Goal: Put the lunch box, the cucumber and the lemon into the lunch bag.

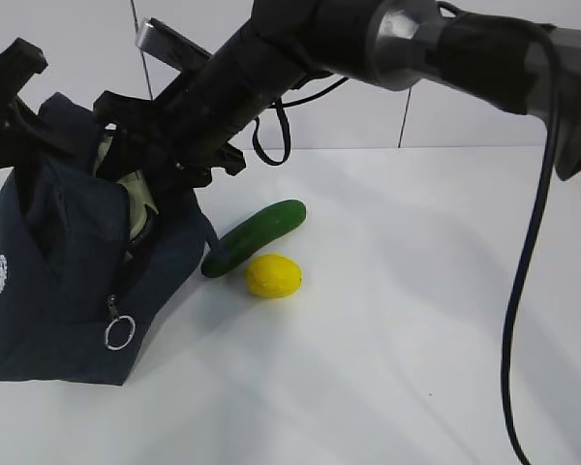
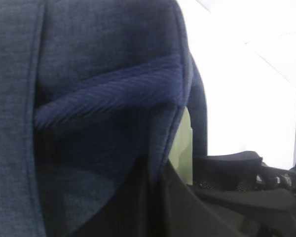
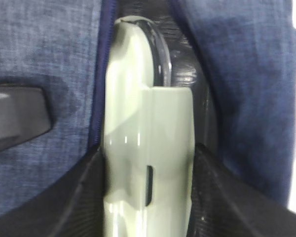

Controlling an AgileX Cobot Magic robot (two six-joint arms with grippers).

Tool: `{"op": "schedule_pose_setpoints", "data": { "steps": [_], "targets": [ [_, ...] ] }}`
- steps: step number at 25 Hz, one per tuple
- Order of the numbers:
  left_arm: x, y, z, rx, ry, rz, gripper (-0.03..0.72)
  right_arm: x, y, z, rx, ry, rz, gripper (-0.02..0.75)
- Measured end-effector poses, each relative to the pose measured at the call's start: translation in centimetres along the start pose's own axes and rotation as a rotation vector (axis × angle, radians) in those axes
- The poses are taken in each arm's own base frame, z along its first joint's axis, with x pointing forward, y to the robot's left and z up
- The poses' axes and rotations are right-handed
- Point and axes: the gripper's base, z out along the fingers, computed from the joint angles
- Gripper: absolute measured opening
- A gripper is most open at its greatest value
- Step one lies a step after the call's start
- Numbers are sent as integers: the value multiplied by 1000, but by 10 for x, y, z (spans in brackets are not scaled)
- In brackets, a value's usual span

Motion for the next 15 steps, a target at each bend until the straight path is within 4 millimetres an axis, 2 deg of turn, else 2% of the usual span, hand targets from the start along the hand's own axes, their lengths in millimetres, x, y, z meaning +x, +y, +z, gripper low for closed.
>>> {"op": "schedule_pose_setpoints", "data": {
  "steps": [15],
  "targets": [
    [-1,-2,0,25,-6,6,-7,1,2,0,-25,9,-9,406]
  ]
}}
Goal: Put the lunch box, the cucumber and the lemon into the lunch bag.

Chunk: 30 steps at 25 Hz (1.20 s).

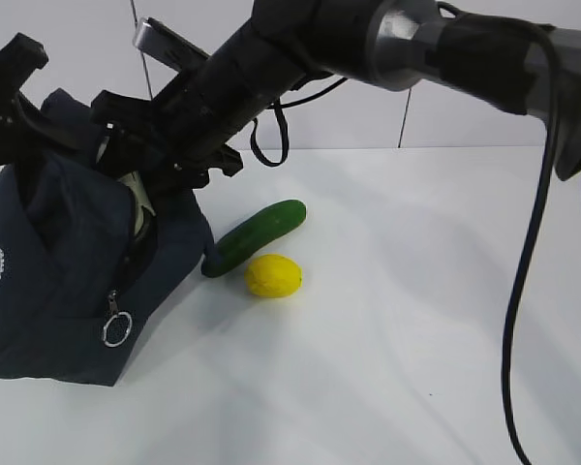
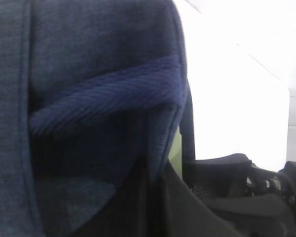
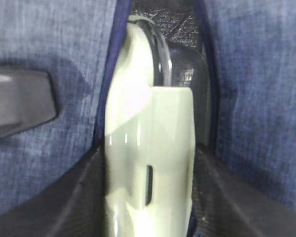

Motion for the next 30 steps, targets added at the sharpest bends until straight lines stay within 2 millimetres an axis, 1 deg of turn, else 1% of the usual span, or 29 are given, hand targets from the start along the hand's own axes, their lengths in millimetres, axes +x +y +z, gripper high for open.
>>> {"op": "schedule_pose_setpoints", "data": {
  "steps": [4,10,23,27,30],
  "targets": [
    [0,0,0,3,0,-1,-7,1,0,0,-1,10,-14,407],
    [0,-1,0,8,0,-4,-7,1,3,-1,-30,15,-21,432],
    [1,1,2,2,8,0,-7,2,8,-1,-67,29,-10,434],
    [1,1,2,-2,10,6,-7,1,8,-3,-93,23,9,434],
    [1,2,2,-10,13,18,-7,-2,6,-9,-101,24,-6,440]
  ]
}}
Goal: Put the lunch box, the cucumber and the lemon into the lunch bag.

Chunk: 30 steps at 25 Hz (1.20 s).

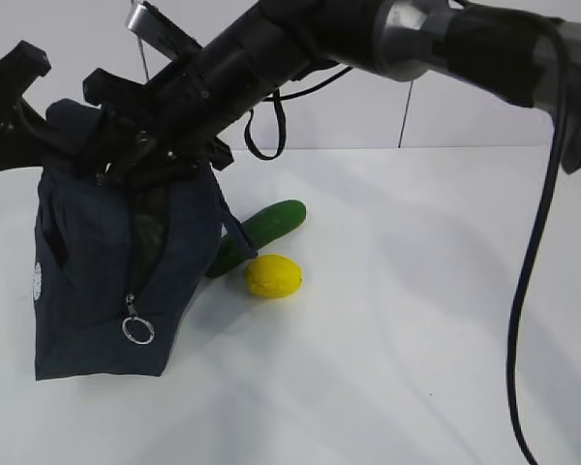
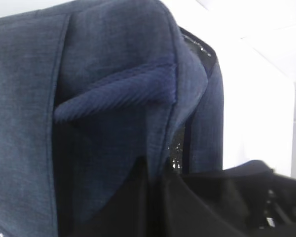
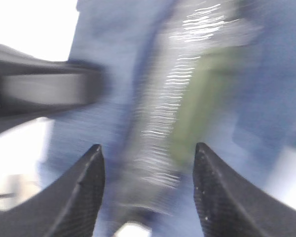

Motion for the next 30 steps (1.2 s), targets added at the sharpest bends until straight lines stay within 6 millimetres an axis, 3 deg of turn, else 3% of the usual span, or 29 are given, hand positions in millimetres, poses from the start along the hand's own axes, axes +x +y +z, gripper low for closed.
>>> {"op": "schedule_pose_setpoints", "data": {
  "steps": [6,16,25,30],
  "targets": [
    [1,3,0,-32,10,44,-7,-10,1,-30,96,32,-100,440],
    [1,6,0,-68,16,92,-7,-33,5,-85,538,-93,-202,440],
    [0,8,0,-92,8,124,-7,-38,-16,-106,768,-175,-81,440],
    [-1,9,0,-97,1,131,-7,-40,-29,-106,820,-231,59,440]
  ]
}}
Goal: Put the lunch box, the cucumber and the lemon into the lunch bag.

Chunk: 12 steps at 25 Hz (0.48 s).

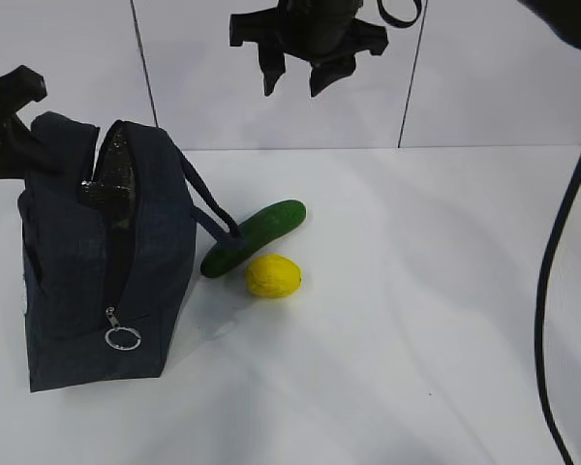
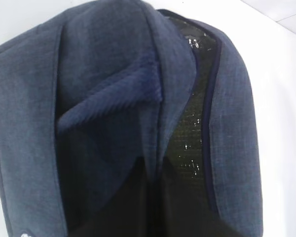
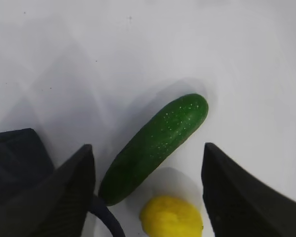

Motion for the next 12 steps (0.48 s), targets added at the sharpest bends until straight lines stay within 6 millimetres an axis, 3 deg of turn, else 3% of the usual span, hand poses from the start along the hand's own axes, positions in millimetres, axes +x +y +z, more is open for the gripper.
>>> {"op": "schedule_pose_setpoints", "data": {
  "steps": [3,9,12],
  "targets": [
    [0,0,0,-1,-2,2,-7,4,0,17,7,33,122,446],
    [-1,0,0,-2,-6,2,-7,16,1,55,29,108,332,561],
    [-1,0,0,-2,-9,2,-7,22,0,72,46,138,429,578]
  ]
}}
